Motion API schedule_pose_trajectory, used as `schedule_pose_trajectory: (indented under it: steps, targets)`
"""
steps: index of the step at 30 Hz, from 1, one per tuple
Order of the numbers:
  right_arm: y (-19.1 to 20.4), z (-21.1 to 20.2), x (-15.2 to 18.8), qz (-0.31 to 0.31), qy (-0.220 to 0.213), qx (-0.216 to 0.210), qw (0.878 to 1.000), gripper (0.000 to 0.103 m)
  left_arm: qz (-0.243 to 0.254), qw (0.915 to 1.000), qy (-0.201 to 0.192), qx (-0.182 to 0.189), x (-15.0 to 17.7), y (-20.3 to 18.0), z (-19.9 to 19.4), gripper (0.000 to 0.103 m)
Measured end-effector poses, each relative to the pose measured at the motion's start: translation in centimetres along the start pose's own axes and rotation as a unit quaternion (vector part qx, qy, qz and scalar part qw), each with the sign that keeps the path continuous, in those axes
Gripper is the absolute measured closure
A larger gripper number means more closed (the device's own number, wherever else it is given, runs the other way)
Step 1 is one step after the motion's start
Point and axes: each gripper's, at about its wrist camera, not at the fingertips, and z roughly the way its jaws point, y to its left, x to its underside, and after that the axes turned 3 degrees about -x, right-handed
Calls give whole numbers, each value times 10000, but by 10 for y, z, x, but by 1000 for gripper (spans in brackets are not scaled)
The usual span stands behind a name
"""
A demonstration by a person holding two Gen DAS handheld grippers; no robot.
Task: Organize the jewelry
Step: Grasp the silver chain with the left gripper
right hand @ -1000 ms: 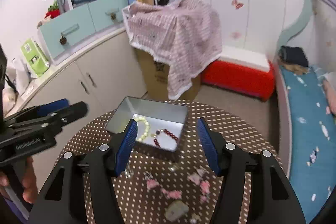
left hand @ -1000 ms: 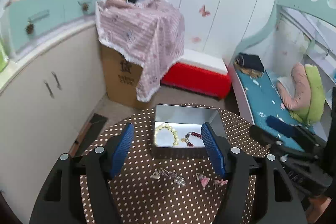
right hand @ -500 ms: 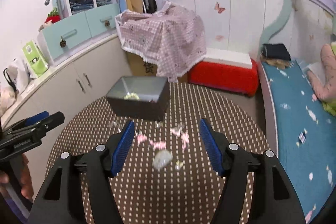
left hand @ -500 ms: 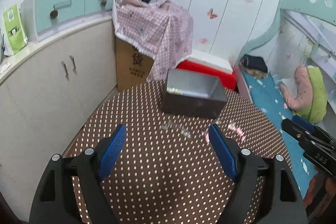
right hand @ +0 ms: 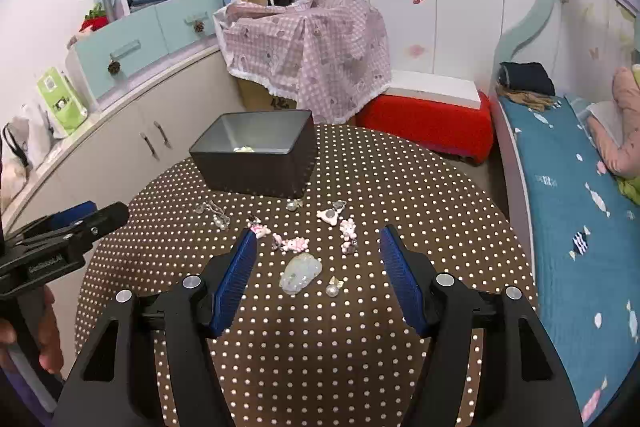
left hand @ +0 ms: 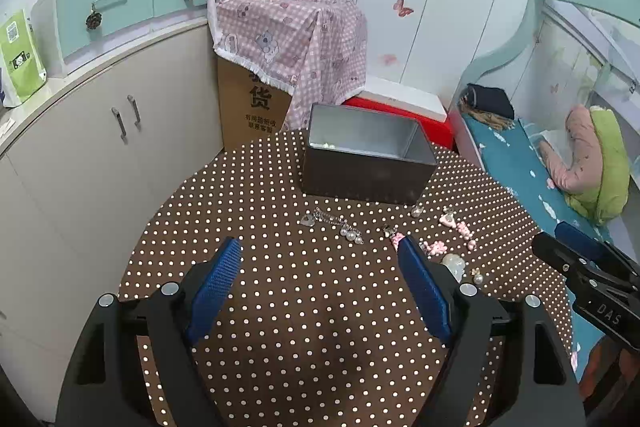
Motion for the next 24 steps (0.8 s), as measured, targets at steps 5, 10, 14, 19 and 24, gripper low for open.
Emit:
schedule_pose_trajectory:
  steps: [5, 10, 14, 19, 24]
  targets:
    - [-6, 13, 4, 49, 107, 5, 9999, 41, -1, 9999, 132, -20, 2, -4, 16, 25]
    - [-15, 27, 7, 111, 193, -26, 9997, 41, 14, 9992, 392, -81, 2, -12, 46, 25]
    - [-24, 40, 10, 166, 293, -25, 9994, 41, -8, 9978, 625, -206, -3, -19, 75, 25]
    - [-35, 55, 12, 236, 394, -61, 9989, 41, 120, 9959, 798, -404, -8, -28, 103, 25]
    - [-44, 63, 11, 276, 410, -92, 9987, 41, 122, 9940, 969, -496, -11, -31, 123, 29]
